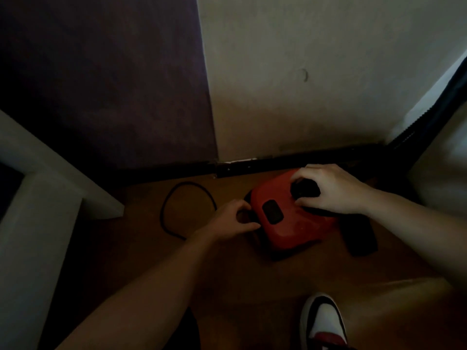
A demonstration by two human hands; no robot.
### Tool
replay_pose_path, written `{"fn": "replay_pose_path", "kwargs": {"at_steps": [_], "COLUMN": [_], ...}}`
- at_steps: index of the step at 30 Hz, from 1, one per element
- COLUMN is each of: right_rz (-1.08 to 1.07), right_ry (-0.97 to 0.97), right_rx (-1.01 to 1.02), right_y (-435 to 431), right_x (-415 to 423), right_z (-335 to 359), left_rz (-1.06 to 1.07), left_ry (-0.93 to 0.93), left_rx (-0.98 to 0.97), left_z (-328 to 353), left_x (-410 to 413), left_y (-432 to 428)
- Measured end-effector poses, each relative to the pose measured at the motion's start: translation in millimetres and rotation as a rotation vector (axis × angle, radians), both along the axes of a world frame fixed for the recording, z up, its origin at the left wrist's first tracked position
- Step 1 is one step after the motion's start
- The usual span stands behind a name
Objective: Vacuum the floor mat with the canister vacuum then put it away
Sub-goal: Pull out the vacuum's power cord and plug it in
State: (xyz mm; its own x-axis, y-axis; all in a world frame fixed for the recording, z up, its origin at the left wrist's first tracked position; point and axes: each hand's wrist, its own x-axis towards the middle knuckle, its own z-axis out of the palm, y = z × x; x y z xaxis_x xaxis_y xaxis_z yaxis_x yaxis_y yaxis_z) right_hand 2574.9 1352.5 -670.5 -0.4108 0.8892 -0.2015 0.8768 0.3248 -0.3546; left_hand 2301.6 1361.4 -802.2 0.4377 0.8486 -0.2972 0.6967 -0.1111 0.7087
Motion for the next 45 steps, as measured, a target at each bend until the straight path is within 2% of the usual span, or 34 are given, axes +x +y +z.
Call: {"fn": "replay_pose_path", "kwargs": {"at_steps": [9,15,17,20,24,29,35,40,45], "right_rz": [-0.019,-0.024,0.012,0.116,0.245,0.231,0.162,0.169,0.162], "right_ry": [0.066,-0.036,-0.084,-0.272,-0.405,-0.344,-0.378,-0.396,-0.392], "right_rx": [0.042,0.032,0.027,0.043,0.170,0.310,0.327,0.321,0.296], "right_y": [2.3,6.0,8.8,16.5,23.0,15.1,17.1,19.0,20.8], "right_x": [3.2,-5.1,-4.0,-2.6,-6.9,-5.6,-11.3,-12.8,-11.9], "right_z": [-9.2,-5.2,-3.4,-1.0,-6.1,-16.8,-15.8,-15.9,-15.8], "left_rz": [-0.152,-0.222,-0.235,-0.244,-0.126,-0.010,0.458,0.421,0.467], "left_ry": [-0.165,-0.152,-0.132,-0.079,-0.152,-0.234,-0.405,-0.417,-0.526], "left_rx": [0.063,0.145,0.093,-0.028,-0.160,-0.210,-0.275,-0.287,-0.418], "left_z": [-8.7,-0.1,2.7,-1.4,-12.0,-25.4,-44.4,-57.8,-60.8], "left_x": [0.9,-3.2,-8.6,-15.2,-14.3,-1.2,6.2,2.2,8.6], "left_y": [12.7,8.8,3.8,-7.3,-21.1,-45.0,-55.5,-41.1,-18.0]}}
